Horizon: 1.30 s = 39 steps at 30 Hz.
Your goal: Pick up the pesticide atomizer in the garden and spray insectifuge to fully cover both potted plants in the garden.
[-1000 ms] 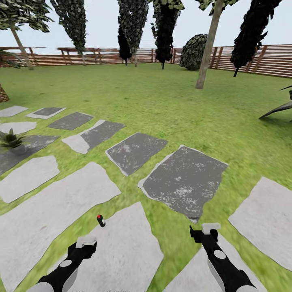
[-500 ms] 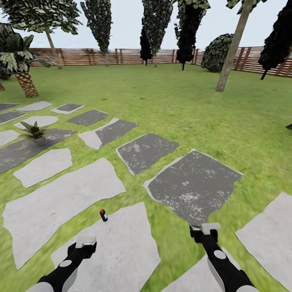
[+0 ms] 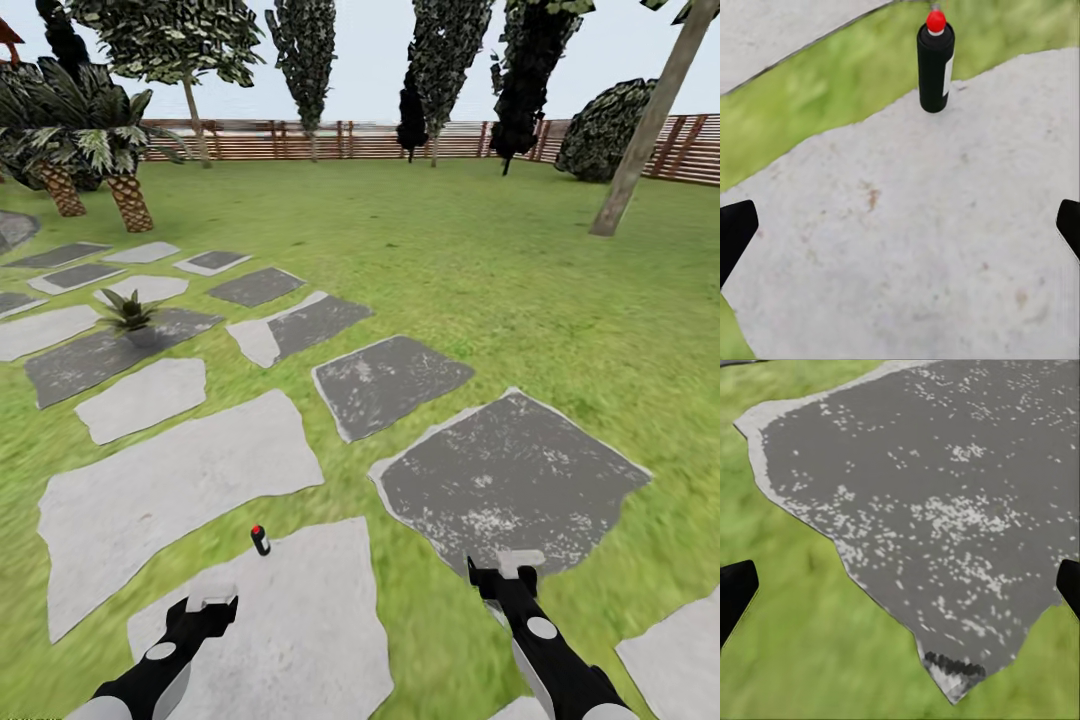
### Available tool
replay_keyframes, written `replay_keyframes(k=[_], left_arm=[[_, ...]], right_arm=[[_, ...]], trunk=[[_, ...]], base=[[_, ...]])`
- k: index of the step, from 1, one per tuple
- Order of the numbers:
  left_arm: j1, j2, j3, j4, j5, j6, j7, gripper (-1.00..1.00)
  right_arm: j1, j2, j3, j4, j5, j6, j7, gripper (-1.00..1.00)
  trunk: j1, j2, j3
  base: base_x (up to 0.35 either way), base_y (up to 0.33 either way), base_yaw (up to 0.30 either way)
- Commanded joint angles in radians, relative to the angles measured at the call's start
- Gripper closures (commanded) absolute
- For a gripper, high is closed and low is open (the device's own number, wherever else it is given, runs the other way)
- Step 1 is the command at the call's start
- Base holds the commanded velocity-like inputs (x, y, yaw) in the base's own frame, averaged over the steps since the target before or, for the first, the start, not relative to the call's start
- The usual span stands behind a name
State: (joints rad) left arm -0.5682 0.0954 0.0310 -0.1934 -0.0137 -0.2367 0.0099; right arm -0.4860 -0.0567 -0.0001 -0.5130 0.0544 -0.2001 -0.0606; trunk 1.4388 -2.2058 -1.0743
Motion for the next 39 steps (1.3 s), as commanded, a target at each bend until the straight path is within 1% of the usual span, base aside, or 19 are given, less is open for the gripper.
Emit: replay_keyframes(k=[1,10,20,34,39], left_arm=[[-0.001,0.000,0.003,0.001,-0.002,-0.005,0.001,-1.00],[-0.001,-0.002,0.003,0.002,-0.006,-0.007,0.001,-1.00],[-0.001,-0.002,0.003,0.002,-0.006,-0.007,0.001,-1.00],[-0.001,0.000,0.004,0.002,-0.002,-0.008,0.001,-1.00],[-0.001,0.000,0.004,0.002,-0.004,-0.009,0.001,-1.00]], right_arm=[[0.000,0.000,0.000,0.001,0.006,-0.002,-0.004,-1.00],[0.000,0.000,0.000,0.001,0.005,-0.002,-0.004,-1.00],[0.000,0.000,0.000,0.001,0.005,-0.002,-0.004,-1.00],[0.000,0.000,0.000,0.001,0.005,-0.002,-0.004,-1.00],[0.000,0.000,0.000,0.001,0.006,-0.002,-0.004,-1.00]], trunk=[[0.000,0.000,-0.001],[0.000,0.000,-0.001],[0.000,0.000,-0.001],[0.000,0.000,-0.001],[0.000,0.000,-0.002]], base=[[0.233,-0.218,0.278],[0.198,-0.238,0.271],[0.097,-0.272,0.216],[0.158,-0.295,0.018],[0.223,-0.255,0.128]])
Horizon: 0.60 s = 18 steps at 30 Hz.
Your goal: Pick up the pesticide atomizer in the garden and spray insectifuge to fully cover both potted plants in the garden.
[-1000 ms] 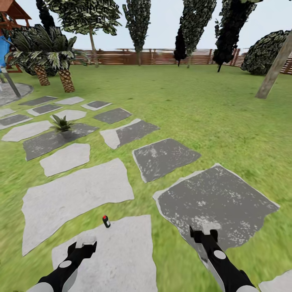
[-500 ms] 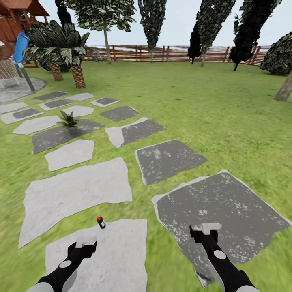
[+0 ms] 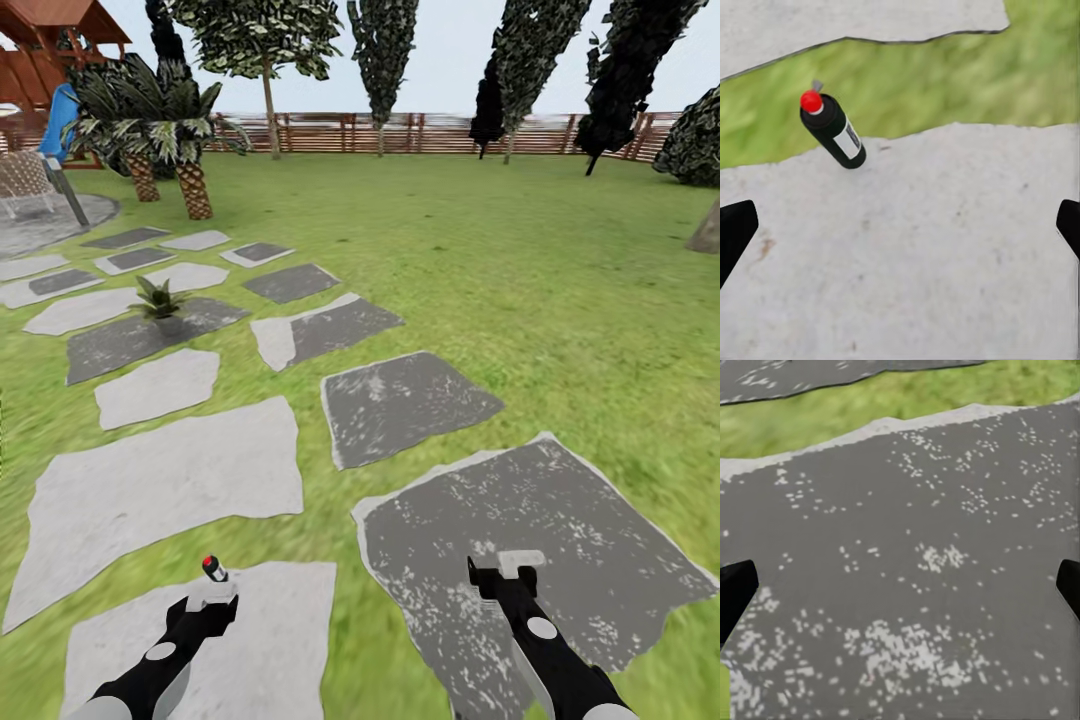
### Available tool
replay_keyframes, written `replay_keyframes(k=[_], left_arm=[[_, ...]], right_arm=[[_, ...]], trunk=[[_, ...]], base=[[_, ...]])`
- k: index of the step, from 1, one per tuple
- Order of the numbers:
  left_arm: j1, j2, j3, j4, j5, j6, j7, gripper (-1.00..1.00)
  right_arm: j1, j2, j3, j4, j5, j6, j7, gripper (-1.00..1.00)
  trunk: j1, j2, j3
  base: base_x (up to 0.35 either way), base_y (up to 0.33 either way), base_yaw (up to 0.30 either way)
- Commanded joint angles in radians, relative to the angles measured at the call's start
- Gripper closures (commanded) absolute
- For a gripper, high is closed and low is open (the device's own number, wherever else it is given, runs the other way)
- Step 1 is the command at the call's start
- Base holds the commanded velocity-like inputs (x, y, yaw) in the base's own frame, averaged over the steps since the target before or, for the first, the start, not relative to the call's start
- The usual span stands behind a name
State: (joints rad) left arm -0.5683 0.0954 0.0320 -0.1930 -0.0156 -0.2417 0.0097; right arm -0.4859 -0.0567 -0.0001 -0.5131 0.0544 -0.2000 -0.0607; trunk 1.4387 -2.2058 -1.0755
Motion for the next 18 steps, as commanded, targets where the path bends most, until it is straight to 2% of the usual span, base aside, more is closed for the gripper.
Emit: replay_keyframes(k=[1,4,9,18], left_arm=[[-0.001,0.000,0.003,0.001,-0.002,-0.004,0.001,-1.00],[-0.001,0.000,0.003,0.002,0.000,-0.004,0.001,-1.00],[0.000,0.004,0.006,0.002,0.003,-0.004,0.002,-1.00],[0.001,0.004,0.008,0.001,0.003,-0.004,0.003,-1.00]], right_arm=[[0.000,0.000,0.000,0.001,0.006,-0.002,-0.004,-1.00],[0.000,0.000,0.000,0.001,0.006,-0.002,-0.004,-1.00],[0.000,0.000,0.000,0.001,0.006,-0.002,-0.004,-1.00],[0.000,0.000,0.000,0.001,0.005,-0.002,-0.004,-1.00]], trunk=[[0.000,0.000,-0.001],[0.000,0.000,-0.002],[0.000,0.000,-0.004],[0.000,0.000,-0.004]], base=[[0.239,-0.240,0.211],[0.233,-0.227,0.225],[0.065,-0.050,0.205],[0.152,0.212,0.028]])
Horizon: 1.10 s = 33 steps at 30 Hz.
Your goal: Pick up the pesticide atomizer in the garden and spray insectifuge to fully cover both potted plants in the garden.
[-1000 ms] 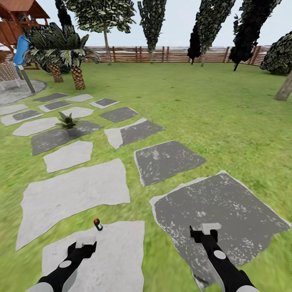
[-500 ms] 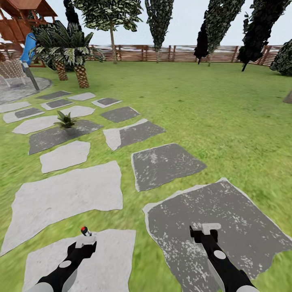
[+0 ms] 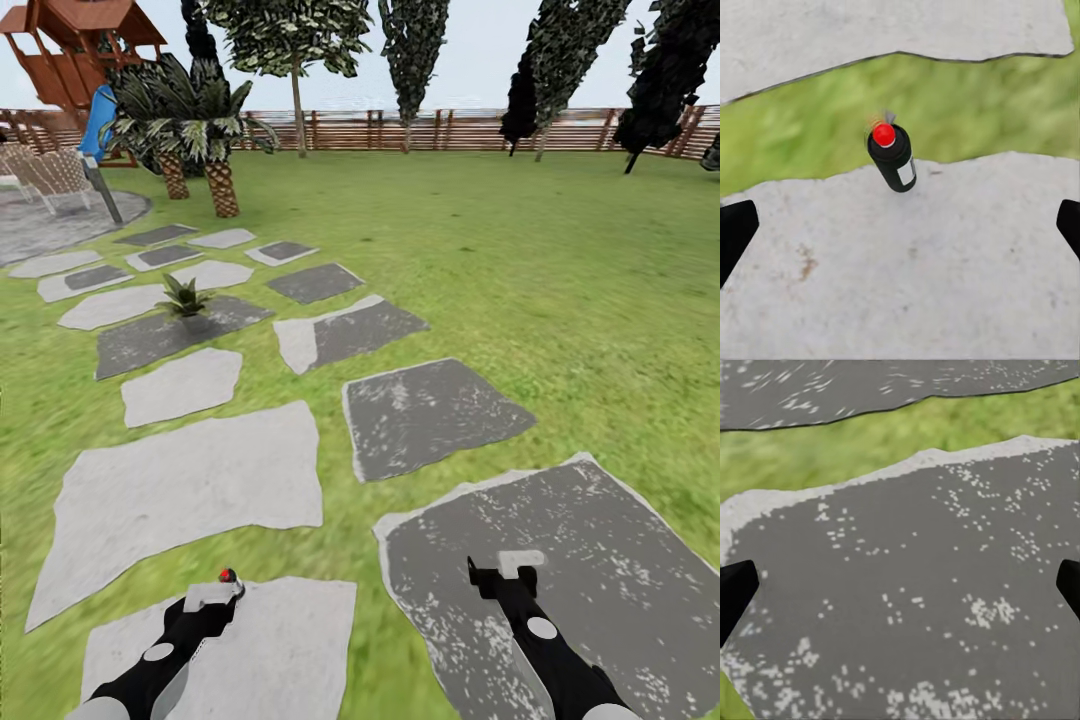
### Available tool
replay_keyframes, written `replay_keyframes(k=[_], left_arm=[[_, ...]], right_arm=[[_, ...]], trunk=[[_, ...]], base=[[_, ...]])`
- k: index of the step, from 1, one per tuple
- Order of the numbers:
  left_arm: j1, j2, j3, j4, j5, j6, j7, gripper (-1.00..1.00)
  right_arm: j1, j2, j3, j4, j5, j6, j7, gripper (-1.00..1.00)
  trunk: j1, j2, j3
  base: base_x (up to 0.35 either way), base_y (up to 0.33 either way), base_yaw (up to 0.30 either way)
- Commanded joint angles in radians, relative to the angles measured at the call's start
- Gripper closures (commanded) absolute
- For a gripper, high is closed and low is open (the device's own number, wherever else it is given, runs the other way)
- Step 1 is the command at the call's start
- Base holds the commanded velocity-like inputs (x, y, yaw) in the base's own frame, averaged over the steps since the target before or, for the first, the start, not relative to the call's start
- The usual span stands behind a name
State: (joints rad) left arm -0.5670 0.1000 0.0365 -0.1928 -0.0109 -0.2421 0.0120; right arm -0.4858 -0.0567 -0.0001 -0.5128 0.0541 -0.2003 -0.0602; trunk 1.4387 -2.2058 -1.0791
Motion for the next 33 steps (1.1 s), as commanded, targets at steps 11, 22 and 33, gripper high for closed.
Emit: replay_keyframes(k=[11,22,33], left_arm=[[-0.001,-0.001,0.003,0.001,-0.002,-0.003,-0.001,-1.00],[-0.001,-0.003,0.003,0.002,-0.009,-0.003,-0.001,-1.00],[-0.001,0.000,0.001,0.001,-0.011,-0.004,-0.001,-1.00]], right_arm=[[0.000,0.000,0.000,0.000,0.006,-0.002,-0.004,-1.00],[0.000,0.000,0.000,0.000,0.006,-0.002,-0.004,-1.00],[0.000,0.000,0.000,0.000,0.006,-0.002,-0.004,-1.00]], trunk=[[0.000,0.000,-0.001],[0.000,0.000,-0.001],[0.023,-0.042,-0.026]], base=[[0.108,0.063,0.001],[0.174,0.001,0.000],[0.003,0.000,0.000]])
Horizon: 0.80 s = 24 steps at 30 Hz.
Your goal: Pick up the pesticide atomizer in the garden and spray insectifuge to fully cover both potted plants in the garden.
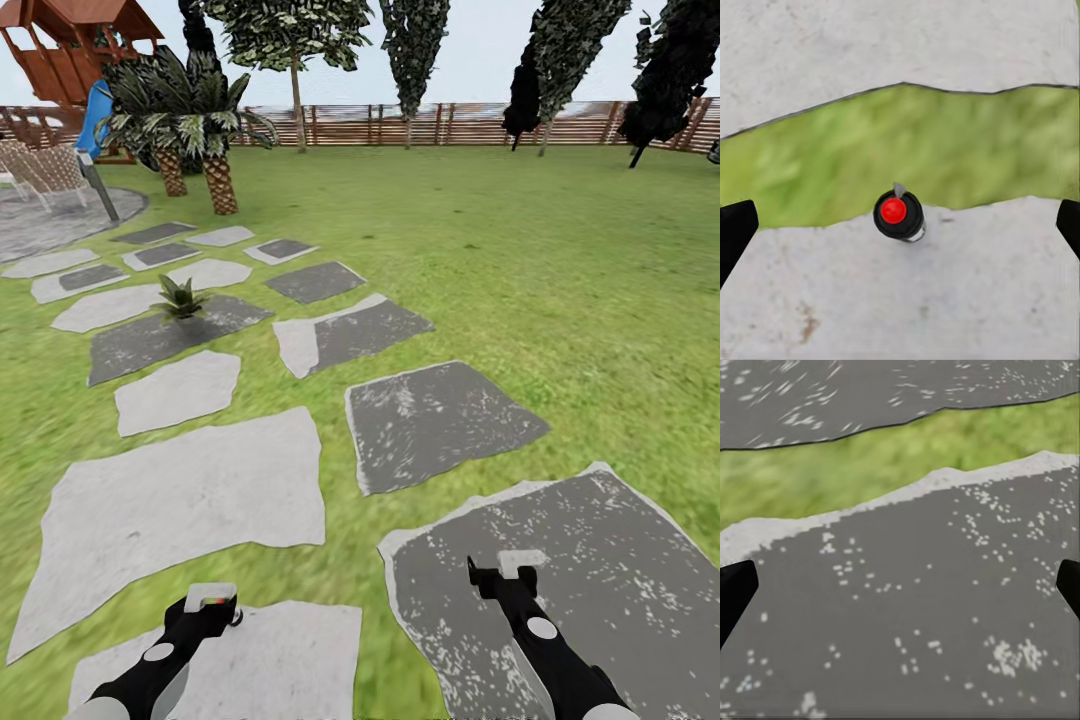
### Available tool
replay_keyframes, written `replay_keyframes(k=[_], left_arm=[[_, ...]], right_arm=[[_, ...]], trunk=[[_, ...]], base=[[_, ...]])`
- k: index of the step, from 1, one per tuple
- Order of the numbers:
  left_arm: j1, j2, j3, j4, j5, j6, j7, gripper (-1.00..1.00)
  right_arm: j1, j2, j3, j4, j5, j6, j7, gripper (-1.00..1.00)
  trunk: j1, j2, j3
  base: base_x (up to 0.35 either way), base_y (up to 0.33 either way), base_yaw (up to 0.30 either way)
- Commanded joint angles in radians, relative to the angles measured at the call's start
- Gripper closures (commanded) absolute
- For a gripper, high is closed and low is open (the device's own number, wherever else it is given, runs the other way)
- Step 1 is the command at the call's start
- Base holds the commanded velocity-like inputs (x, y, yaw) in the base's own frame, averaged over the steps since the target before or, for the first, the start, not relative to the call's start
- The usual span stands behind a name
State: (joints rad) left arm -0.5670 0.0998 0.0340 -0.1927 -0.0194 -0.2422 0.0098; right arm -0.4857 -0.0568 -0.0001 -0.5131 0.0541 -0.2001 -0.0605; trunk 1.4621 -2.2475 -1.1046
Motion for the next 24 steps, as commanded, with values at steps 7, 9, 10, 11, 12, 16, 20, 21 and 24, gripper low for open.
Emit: replay_keyframes(k=[7,9,10,11,12,16,20,21,24], left_arm=[[-0.001,0.000,0.000,0.001,-0.004,-0.004,-0.001,-1.00],[0.000,0.000,-0.001,0.001,-0.004,-0.018,-0.004,-1.00],[0.001,0.000,-0.002,0.001,-0.004,-0.035,-0.006,-1.00],[0.004,0.000,-0.002,0.002,-0.005,-0.056,-0.008,-1.00],[0.008,0.000,-0.005,0.001,-0.005,-0.079,-0.010,-1.00],[0.021,0.003,-0.030,0.001,-0.028,-0.119,-0.012,-1.00],[0.037,0.005,-0.039,-0.002,-0.057,-0.130,-0.013,-1.00],[0.039,0.005,-0.040,-0.003,-0.059,-0.131,-0.013,-1.00],[0.045,0.006,-0.041,-0.006,-0.065,-0.133,-0.013,-1.00]], right_arm=[[-0.001,0.000,0.000,0.001,0.006,-0.002,-0.004,-1.00],[-0.001,0.000,0.000,0.001,0.006,-0.002,-0.004,-1.00],[-0.001,0.000,0.000,0.001,0.006,-0.002,-0.004,-1.00],[-0.001,0.000,0.000,0.001,0.007,-0.002,-0.004,-1.00],[-0.001,0.000,0.000,0.001,0.007,-0.002,-0.004,-1.00],[-0.001,0.000,0.000,0.001,0.007,-0.002,-0.005,-1.00],[-0.001,0.000,0.000,0.002,0.007,-0.002,-0.005,-1.00],[-0.001,0.000,0.000,0.002,0.007,-0.002,-0.005,-1.00],[-0.001,0.000,0.000,0.002,0.007,-0.002,-0.005,-1.00]], trunk=[[0.027,-0.050,-0.034],[0.034,-0.064,-0.043],[0.038,-0.071,-0.048],[0.042,-0.078,-0.053],[0.046,-0.085,-0.057],[0.061,-0.113,-0.076],[0.077,-0.141,-0.095],[0.080,-0.148,-0.100],[0.092,-0.169,-0.114]], base=[[0.000,0.000,0.000],[0.000,0.000,0.000],[0.000,0.000,0.000],[0.000,0.000,0.000],[0.000,0.000,0.000],[0.000,0.000,0.000],[0.000,0.000,0.000],[0.000,0.000,0.000],[0.000,0.000,0.000]])
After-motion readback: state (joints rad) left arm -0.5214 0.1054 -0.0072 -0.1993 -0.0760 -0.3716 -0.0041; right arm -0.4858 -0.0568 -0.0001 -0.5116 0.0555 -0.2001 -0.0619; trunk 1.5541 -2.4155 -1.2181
